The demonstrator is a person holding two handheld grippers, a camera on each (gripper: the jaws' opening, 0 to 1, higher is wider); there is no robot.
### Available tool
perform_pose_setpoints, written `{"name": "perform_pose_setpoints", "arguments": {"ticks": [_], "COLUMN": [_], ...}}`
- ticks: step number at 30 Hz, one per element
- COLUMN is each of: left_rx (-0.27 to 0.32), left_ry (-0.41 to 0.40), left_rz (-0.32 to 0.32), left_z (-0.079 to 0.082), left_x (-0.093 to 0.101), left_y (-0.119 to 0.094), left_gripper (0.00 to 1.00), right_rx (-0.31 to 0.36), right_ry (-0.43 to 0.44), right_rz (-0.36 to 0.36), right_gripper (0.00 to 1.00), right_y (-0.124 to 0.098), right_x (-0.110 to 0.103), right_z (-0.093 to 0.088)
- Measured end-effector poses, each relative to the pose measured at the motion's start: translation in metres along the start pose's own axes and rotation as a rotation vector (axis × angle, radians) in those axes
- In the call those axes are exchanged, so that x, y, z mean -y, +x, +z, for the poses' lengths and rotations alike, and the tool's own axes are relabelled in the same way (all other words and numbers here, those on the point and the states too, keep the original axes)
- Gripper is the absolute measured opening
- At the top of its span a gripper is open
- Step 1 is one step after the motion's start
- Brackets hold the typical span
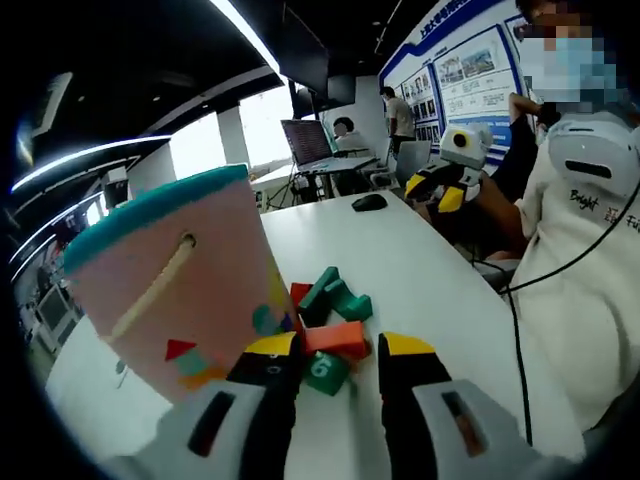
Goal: Arrange the toys in the designated storage area by placing each visible toy with the group until no toy remains scattered across the table.
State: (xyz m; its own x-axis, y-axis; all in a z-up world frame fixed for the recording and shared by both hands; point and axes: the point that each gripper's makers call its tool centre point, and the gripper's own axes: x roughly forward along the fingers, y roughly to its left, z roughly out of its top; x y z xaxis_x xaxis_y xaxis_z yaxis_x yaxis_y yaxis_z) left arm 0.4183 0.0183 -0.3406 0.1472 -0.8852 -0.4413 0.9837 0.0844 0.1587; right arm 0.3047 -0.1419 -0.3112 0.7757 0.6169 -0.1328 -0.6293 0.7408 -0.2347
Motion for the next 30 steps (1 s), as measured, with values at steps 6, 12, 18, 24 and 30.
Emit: {"name": "perform_pose_setpoints", "arguments": {"ticks": [6,12,18,24,30], "left_rx": [-0.042,-0.062,-0.107,-0.087,-0.081], "left_ry": [0.025,0.01,-0.012,-0.027,-0.067], "left_rz": [-0.003,-0.005,0.008,0.011,-0.007], "left_z": [-0.015,-0.023,-0.036,-0.039,-0.041], "left_x": [0.002,-0.001,0.01,0.013,0.027], "left_y": [0.014,0.022,0.037,0.039,0.028], "left_gripper": [0.34,0.37,0.4,0.4,0.34], "right_rx": [-0.001,-0.001,-0.001,-0.004,-0.002], "right_ry": [0.003,0.008,0.01,0.011,0.01], "right_rz": [-0.007,-0.009,-0.011,-0.014,-0.011], "right_gripper": [0.27,0.27,0.27,0.27,0.27], "right_y": [-0.002,-0.002,-0.003,-0.004,-0.004], "right_x": [0.002,0.003,0.003,0.004,0.002], "right_z": [-0.002,-0.003,-0.004,-0.005,-0.005]}}
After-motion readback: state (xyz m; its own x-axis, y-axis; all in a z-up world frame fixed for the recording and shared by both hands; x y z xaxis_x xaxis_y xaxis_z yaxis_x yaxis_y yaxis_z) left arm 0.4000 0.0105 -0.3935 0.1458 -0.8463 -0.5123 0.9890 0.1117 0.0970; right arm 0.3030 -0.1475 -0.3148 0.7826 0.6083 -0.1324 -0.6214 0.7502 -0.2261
